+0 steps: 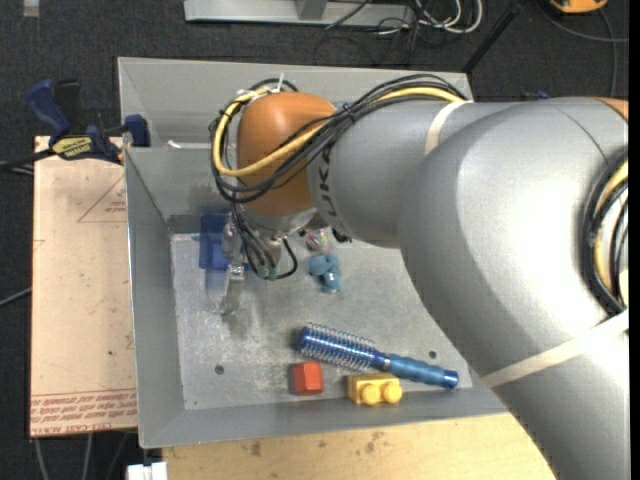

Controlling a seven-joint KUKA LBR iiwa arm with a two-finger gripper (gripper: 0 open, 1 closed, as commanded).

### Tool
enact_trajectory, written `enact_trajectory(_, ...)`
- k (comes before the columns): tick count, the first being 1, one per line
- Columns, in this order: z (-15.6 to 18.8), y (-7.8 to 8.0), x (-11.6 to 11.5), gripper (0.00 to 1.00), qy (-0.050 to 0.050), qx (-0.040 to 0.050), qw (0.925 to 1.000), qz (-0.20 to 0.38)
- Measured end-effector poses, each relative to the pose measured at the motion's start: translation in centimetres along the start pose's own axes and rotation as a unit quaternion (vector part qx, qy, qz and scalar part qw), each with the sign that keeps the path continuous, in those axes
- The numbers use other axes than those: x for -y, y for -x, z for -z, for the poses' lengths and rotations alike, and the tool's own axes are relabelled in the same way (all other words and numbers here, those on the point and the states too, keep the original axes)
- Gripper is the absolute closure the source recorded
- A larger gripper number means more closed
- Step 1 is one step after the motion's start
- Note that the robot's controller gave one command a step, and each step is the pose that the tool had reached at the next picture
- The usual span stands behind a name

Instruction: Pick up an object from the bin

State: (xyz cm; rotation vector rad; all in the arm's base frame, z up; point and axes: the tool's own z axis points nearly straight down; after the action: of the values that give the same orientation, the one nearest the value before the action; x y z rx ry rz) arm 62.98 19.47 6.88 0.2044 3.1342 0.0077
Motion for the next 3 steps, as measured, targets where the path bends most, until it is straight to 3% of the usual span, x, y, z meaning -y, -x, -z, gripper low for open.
enact_trajectory(1, 0.0, 0.0, 0.0, 0.0, 0.001, 0.0003, 1.0, -0.001)
enact_trajectory(2, 0.1, 0.1, -0.1, 1.0, 0.002, 0.0012, 1.0, 0.0)
enact_trajectory(3, 3.2, 0.2, -0.1, 1.0, -0.001, 0.0019, 1.0, 0.0)
